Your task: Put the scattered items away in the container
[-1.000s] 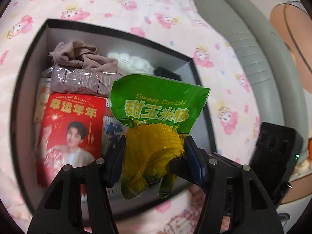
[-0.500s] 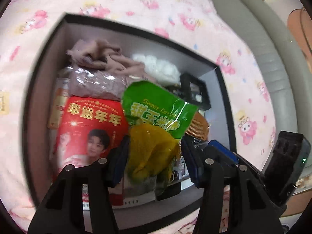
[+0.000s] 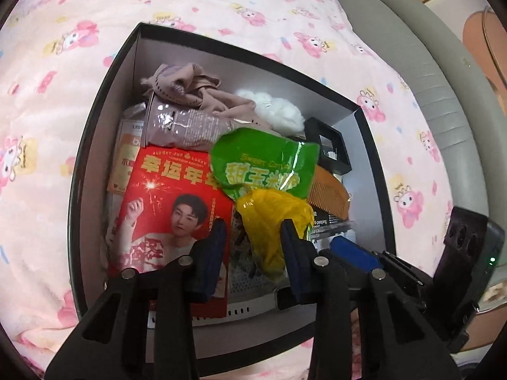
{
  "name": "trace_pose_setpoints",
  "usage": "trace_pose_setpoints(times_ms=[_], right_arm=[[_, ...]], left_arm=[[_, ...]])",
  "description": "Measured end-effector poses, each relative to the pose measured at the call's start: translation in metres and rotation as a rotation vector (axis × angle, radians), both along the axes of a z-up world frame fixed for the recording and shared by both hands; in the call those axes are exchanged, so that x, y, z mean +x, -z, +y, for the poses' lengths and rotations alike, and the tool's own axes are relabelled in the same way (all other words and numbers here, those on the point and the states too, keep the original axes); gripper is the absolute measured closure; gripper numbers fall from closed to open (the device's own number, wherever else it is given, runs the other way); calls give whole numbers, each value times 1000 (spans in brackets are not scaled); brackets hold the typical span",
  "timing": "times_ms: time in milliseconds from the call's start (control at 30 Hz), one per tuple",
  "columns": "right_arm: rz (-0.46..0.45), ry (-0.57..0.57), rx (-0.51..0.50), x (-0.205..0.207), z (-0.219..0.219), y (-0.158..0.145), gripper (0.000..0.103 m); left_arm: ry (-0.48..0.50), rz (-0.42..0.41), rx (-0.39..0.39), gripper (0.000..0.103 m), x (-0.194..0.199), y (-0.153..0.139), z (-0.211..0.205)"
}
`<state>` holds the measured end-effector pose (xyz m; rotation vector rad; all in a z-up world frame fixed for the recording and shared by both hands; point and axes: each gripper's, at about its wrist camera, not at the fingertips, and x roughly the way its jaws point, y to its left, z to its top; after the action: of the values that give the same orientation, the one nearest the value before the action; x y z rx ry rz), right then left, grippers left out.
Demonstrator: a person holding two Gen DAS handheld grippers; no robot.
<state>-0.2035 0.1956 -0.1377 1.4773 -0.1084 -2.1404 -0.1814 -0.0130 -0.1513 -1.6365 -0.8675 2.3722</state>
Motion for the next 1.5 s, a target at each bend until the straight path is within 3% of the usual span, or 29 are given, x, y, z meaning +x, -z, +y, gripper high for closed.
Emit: trace_pose_setpoints(times_ms=[167,300,433,567,633,733,800,867,967,1100,1267,1400,1500], right_arm=[[34,7,-51,3,8,-11,70],[44,-48,-12,5,-9,-9,70],[41,-59,43,7,-15,-1,70],[61,-10,16,8,-6,-11,70],[112,22,31,12,-5,-25,69],[196,56,74,23,-4,-46,66],[224,97,88,31,-1,-61,63],[253,127,90,40,0,-77,59],[317,167,89,59,2,-106,40],[387,192,66,91,2,-146,37],[452,231,42,133,6,-175,30],[452,270,23,164,15,-173,29],[447,297,72,187,17,-156,29]], left_arm=[[15,74,20,69,12,-11,1],[21,-9,-37,69,4,6,8],[26,-31,-17,69,4,16,12],[35,27,-82,68,10,-2,20],[40,76,-143,68,16,-20,25],[43,155,-222,59,27,-50,31],[35,229,-282,34,40,-78,32],[20,306,-346,17,55,-106,30],[-12,381,-431,1,73,-140,33],[-49,467,-443,1,105,-181,27],[-111,500,-482,1,143,-206,22],[-145,502,-531,0,176,-207,23],[-145,494,-532,0,200,-199,25]])
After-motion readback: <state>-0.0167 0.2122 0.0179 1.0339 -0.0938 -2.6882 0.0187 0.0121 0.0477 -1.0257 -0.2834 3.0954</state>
